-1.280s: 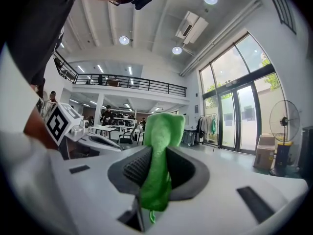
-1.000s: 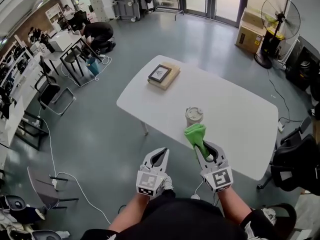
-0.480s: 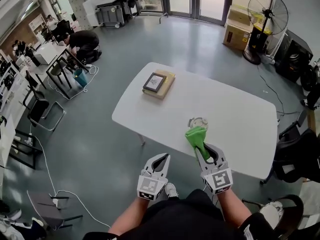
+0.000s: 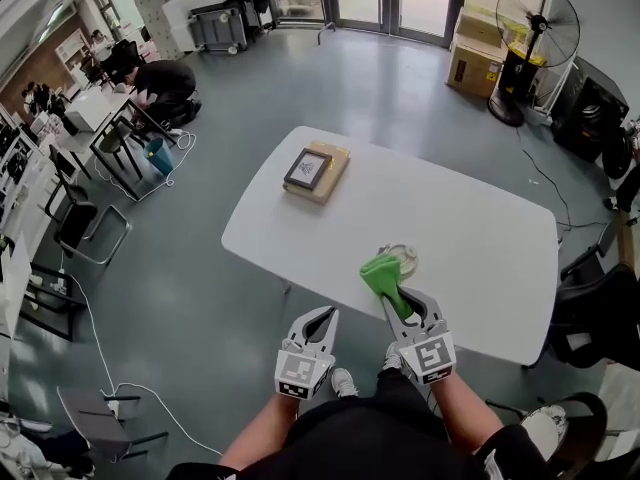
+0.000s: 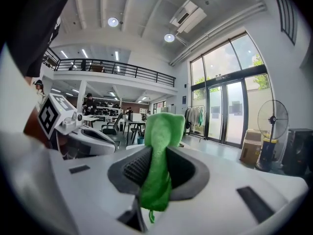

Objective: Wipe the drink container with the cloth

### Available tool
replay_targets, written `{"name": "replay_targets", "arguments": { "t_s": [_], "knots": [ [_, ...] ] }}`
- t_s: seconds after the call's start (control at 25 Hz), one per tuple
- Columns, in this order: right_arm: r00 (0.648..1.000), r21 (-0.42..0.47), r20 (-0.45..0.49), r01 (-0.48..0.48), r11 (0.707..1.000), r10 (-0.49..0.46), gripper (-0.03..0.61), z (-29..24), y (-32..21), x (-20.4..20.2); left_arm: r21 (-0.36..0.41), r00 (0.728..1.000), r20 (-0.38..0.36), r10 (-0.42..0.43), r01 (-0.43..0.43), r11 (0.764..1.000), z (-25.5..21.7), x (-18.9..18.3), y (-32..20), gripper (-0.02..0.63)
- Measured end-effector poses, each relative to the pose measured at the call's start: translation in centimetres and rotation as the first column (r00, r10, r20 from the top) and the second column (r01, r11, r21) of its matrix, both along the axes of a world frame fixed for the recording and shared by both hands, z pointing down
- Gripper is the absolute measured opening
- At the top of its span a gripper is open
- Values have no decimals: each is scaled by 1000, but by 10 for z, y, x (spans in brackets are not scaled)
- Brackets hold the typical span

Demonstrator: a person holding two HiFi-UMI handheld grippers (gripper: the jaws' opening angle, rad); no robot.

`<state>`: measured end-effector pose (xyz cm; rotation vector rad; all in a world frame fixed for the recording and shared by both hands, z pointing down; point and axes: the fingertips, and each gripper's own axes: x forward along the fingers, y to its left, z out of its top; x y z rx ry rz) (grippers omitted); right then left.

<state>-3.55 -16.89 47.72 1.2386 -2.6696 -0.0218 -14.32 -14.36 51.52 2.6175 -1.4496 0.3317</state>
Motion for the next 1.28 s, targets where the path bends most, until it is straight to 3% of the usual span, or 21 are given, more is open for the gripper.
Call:
{"name": "replay_targets", "arguments": {
  "t_s": [0.16,0.44,0.64,0.76,0.92,1.28],
  "knots": [
    [998,-40,-56,14,999,-16,94,29,-7,-10,-13,1000,1,-10,10,1000,10,1,-9,14],
    [977,-97,-205,-85,992,64,94,75,-22,-3,-63,1000,5,-22,22,998,31,-3,-1,14],
    [913,-38,-401,-102,994,78,94,93,-33,-4,-96,1000,3,-21,21,995,47,-9,3,14],
    [880,-17,-468,-107,994,87,94,105,-37,-7,-103,1000,8,-18,19,994,53,-9,3,14],
    [859,-25,-502,-136,990,105,95,121,-39,-4,-112,1000,9,-12,13,994,58,-7,5,14],
    [847,-93,-522,-171,981,99,97,153,-40,0,-138,1000,22,-17,20,990,68,-13,15,14]
  ]
}}
